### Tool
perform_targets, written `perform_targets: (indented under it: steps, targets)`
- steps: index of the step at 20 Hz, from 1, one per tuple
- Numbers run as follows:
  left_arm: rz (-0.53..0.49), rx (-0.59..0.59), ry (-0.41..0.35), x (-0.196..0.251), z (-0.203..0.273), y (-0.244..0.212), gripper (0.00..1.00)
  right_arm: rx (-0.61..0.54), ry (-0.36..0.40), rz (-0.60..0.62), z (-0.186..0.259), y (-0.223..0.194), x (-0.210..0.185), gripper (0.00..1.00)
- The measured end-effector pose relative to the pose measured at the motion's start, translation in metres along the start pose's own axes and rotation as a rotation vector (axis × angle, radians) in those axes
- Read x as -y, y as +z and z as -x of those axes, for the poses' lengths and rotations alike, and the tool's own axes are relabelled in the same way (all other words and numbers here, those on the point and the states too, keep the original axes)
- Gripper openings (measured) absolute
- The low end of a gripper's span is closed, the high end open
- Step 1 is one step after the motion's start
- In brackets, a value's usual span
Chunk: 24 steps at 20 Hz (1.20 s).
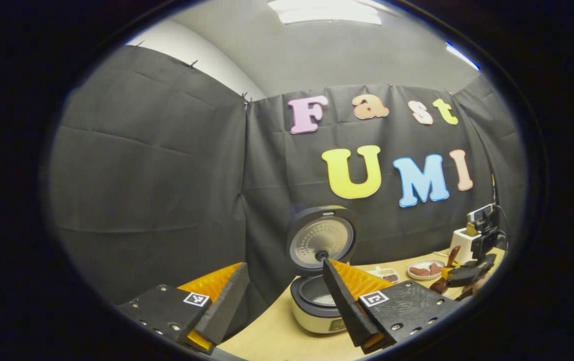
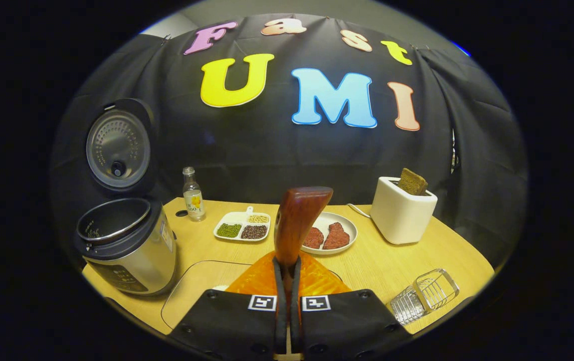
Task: Close the left gripper, press the button to open the rice cooker; take a wooden spoon from the chopstick holder with the right hand, scoop a spoonful of rice and pour it into the rice cooker, then put the wooden spoon back into the chopstick holder.
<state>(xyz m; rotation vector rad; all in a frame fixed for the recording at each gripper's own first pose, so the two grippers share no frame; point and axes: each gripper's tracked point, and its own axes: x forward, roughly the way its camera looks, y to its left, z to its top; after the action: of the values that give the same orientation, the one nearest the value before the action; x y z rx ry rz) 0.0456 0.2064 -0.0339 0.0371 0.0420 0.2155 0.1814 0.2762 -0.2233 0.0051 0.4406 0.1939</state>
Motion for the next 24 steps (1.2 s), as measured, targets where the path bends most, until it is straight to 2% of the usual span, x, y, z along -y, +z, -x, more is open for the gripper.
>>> perform_targets:
  steps: [4,8,12,16,18,24]
  targets:
    - [0.007,0.0,0.002,0.001,0.003,-0.001,0.9,-0.023,0.076,-0.009,0.008,-0.008,-0.029,0.05]
    - [0.008,0.006,0.003,0.005,0.004,0.001,0.9,-0.063,0.151,-0.092,0.014,-0.014,-0.045,0.05]
    - [0.009,0.01,0.002,0.008,0.007,0.002,0.9,-0.14,0.184,-0.305,0.015,-0.018,-0.033,0.05]
    - [0.002,0.016,-0.003,0.015,0.008,0.007,0.89,-0.218,0.18,-0.54,0.013,-0.023,-0.012,0.04]
    - [0.0,0.016,-0.006,0.019,0.008,0.01,0.92,-0.23,0.18,-0.639,0.011,-0.021,-0.002,0.04]
    - [-0.001,0.025,-0.014,0.029,0.011,0.016,0.89,-0.253,0.185,-0.93,0.012,-0.002,0.028,0.05]
